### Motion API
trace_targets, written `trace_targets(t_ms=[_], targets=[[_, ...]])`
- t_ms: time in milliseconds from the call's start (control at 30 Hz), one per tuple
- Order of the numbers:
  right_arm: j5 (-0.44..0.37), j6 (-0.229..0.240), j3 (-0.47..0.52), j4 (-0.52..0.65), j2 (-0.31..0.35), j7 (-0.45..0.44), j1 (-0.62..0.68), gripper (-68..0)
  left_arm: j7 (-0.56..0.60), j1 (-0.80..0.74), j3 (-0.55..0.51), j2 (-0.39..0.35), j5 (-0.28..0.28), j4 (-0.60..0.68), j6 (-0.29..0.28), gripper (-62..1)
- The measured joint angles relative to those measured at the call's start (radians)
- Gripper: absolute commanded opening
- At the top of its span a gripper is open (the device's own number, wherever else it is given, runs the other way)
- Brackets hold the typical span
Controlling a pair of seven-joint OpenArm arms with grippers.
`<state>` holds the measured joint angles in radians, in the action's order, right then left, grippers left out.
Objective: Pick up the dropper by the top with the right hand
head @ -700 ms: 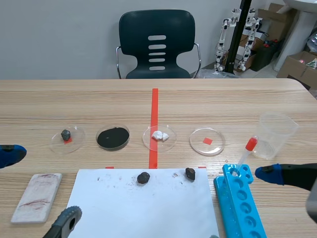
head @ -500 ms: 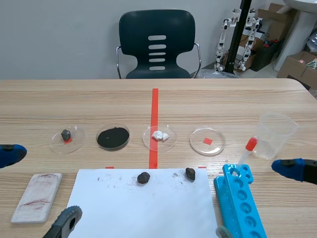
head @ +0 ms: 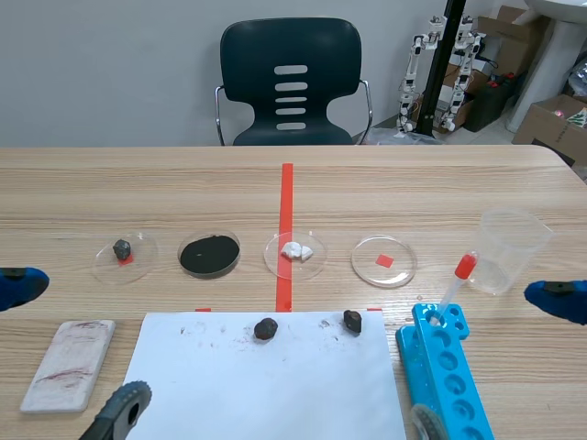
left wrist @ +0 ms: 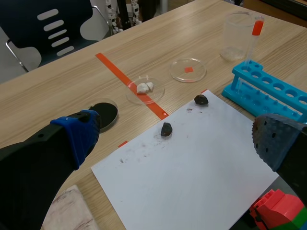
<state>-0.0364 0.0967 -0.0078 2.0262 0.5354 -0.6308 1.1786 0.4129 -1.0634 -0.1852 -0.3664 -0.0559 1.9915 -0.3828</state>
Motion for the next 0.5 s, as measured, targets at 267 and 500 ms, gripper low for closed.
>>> trace_targets(t_ms=[267, 500], targets=[[0.055, 0.003, 0.0, 0.0, 0.0, 0.001, 0.0, 0.4, 0.0, 0.0, 0.0, 0.0, 0.0, 0.0, 0.0, 1.4], [0.055, 0.003, 0.0, 0.0, 0.0, 0.001, 0.0, 0.4, 0.0, 0.0, 0.0, 0.0, 0.0, 0.0, 0.0, 1.4]])
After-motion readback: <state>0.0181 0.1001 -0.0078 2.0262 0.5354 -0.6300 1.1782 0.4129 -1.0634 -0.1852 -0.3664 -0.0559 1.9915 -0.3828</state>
